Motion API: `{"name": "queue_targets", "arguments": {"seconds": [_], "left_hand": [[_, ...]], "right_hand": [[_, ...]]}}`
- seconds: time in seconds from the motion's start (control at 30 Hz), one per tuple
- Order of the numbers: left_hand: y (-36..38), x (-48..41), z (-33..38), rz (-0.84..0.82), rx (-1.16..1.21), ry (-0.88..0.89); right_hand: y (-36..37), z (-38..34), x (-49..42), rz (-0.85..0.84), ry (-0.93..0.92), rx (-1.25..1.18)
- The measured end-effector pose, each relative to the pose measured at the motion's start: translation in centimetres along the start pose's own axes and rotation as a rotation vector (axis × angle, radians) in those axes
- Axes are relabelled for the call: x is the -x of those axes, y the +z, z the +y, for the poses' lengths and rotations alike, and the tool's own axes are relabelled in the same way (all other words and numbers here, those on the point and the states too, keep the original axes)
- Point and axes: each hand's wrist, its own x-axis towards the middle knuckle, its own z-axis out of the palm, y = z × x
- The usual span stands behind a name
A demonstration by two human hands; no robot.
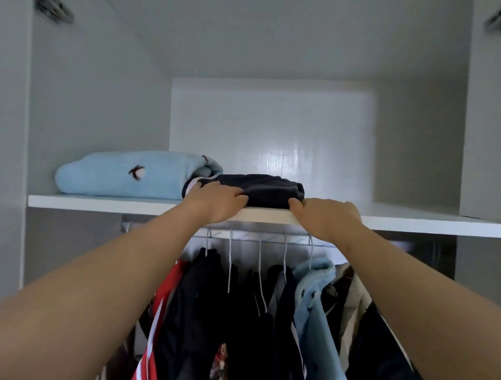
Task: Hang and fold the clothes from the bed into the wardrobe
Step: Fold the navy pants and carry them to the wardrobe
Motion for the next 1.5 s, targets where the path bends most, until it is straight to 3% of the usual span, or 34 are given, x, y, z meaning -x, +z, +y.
{"name": "queue_targets", "arguments": {"seconds": [0.13,0.27,0.43,0.6,0.87,1.13,1.33,1.5], "left_hand": [[1.1,3.1,1.5,0.191,0.009,-0.002],[2.6,6.0,2.6,0.38,0.035,0.033],[3.8,9.8,3.4,0.435,0.543,0.03],[7.9,14.5,4.5,0.22,1.04,-0.009],[16.0,19.4,2.9,-0.111,1.278,-0.156],[23.4,26.7,2.3,-0.61,1.32,-0.237],[25.9,35.5,6.0,-1.01,1.152,-0.112],[24.2,44.2,10.2,-1.276,0.993,0.092]], "right_hand": [[0.6,0.1,2.1,0.128,-0.04,-0.015],[0.9,1.0,4.3,0.114,-0.124,-0.134],[1.8,1.2,9.2,0.135,-0.121,-0.842],[4.8,1.6,13.4,0.097,0.111,-1.026],[14.0,-0.9,21.8,-0.005,0.479,-1.221],[19.2,-3.5,33.8,0.02,0.991,-1.249],[19.1,-4.8,45.7,0.225,1.42,-1.233],[16.4,-6.3,57.0,0.513,1.707,-1.139]]}}
